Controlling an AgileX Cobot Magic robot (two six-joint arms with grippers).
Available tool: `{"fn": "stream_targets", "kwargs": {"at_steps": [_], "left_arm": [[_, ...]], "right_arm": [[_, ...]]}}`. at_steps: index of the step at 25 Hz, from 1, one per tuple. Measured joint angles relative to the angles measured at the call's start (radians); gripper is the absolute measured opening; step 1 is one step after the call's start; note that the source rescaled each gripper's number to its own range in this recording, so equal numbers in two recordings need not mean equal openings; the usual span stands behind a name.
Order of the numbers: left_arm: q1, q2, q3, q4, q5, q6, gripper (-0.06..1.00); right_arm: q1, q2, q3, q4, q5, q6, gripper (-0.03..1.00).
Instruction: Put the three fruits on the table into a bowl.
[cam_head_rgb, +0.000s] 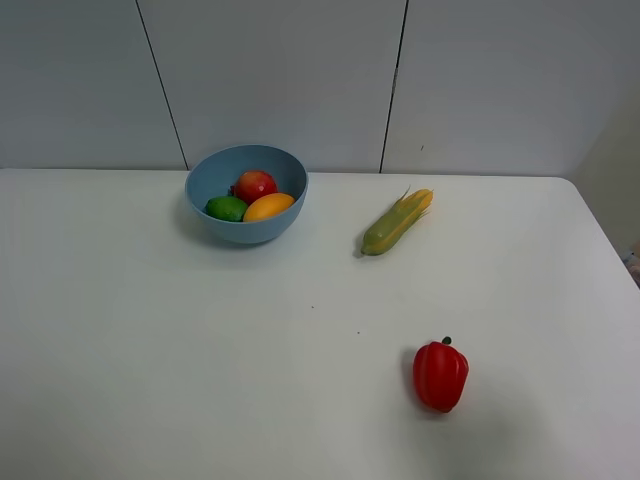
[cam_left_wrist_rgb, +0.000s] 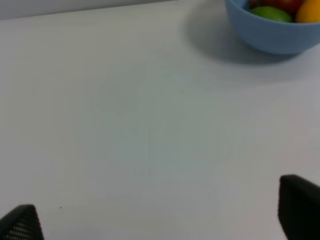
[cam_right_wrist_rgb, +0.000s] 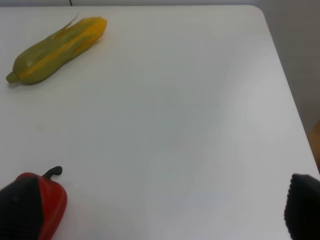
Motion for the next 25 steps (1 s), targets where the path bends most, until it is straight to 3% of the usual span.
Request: {"fn": "stream_targets", "kwargs": {"at_steps": [10, 25], "left_arm": [[0.0, -0.001, 0.008, -0.002, -0.005, -0.062, 0.6], [0.0, -0.001, 0.008, -0.002, -0.006, -0.063, 0.58]], "right_arm": [[0.0, 0.0, 0.0, 0.0, 0.0, 0.0, 0.89], [0.0, 0.0, 0.0, 0.0, 0.0, 0.0, 0.89]]}}
